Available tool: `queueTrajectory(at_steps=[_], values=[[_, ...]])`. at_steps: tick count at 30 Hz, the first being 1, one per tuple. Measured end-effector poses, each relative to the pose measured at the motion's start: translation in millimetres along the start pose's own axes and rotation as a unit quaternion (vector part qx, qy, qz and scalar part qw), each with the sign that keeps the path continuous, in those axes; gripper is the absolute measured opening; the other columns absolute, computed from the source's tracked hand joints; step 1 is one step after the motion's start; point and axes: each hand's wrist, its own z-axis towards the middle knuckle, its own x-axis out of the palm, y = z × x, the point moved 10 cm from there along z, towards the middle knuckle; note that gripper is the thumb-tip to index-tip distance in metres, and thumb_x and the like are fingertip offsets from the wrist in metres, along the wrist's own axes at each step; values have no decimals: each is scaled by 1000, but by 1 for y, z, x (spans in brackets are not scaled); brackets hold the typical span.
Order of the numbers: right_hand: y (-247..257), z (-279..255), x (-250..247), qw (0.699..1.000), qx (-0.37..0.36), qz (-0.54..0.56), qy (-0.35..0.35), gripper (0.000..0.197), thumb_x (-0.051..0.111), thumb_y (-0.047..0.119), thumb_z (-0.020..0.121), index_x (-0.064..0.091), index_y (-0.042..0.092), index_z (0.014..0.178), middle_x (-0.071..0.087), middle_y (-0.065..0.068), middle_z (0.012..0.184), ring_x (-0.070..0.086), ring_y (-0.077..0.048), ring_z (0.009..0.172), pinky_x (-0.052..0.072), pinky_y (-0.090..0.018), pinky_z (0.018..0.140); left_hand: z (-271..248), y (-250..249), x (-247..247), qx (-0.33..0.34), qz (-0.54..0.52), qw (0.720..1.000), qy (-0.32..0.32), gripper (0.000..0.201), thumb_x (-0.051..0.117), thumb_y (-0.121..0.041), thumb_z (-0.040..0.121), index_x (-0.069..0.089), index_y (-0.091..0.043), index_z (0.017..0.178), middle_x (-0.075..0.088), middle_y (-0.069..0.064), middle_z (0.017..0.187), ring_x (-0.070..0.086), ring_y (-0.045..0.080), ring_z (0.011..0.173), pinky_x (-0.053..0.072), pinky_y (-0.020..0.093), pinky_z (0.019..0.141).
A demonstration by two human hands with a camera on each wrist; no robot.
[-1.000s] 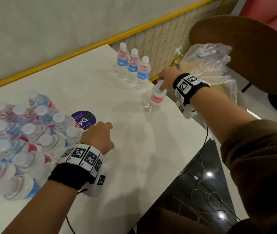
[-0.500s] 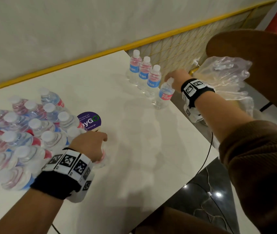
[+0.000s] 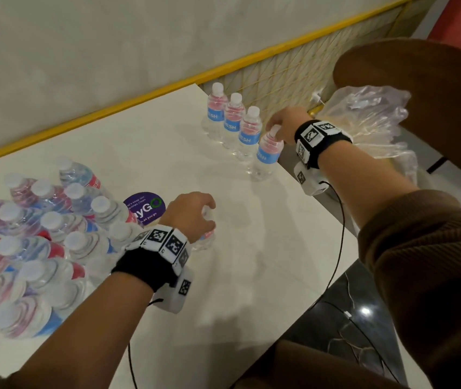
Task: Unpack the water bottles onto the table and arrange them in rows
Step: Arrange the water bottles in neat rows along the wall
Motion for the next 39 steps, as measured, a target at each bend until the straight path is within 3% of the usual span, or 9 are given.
queueTrajectory(at_steps=[2,5,7,16,22,29,39], values=[[1,2,-1,1000,1,5,-7,36,57,7,88,61,17,122,59,-12,125,56,-29,114,46,-33,90,6,-3,-1,6,-25,1000,-12,33,69,-20,77,61,-21,110,61,1,118,56,23,105,46,32,91],[-2,6,1,999,27,16,-11,50,66,23,85,53,13,132,53,-12,132,51,-30,121,45,-34,94,12,-3,0,13,-38,999,-17,32,69,-19,78,60,-19,109,60,2,116,56,23,104,47,33,90],[-5,8,4,999,36,-4,-5,47,65,28,86,55,9,129,56,-13,129,53,-29,119,45,-34,94,14,-2,1,17,-45,999,-17,32,69,-19,78,60,-18,108,60,2,115,56,23,104,47,32,89],[7,19,6,999,12,-48,7,38,64,16,86,61,15,124,60,-12,124,56,-31,114,47,-33,90,11,0,3,20,-62,998,-20,32,67,-17,79,58,-18,110,58,1,115,55,22,103,46,36,92],[4,24,5,997,47,-60,-17,35,58,26,90,63,6,119,62,-13,121,57,-30,113,48,-32,89,11,-1,4,20,-64,998,-16,33,67,-17,80,57,-17,111,57,1,117,55,23,104,46,37,93],[11,27,4,997,57,-57,-20,35,64,29,87,65,5,113,65,-14,114,60,-30,108,49,-34,87,10,1,4,20,-71,997,-19,32,67,-18,80,57,-18,111,57,0,117,55,22,104,46,37,93],[4,21,-1,995,69,-61,-32,36,56,26,93,61,6,122,59,-14,126,53,-31,118,46,-34,93,11,0,4,31,-68,997,-20,33,66,-17,80,56,-17,111,57,2,115,55,22,102,47,35,89]])
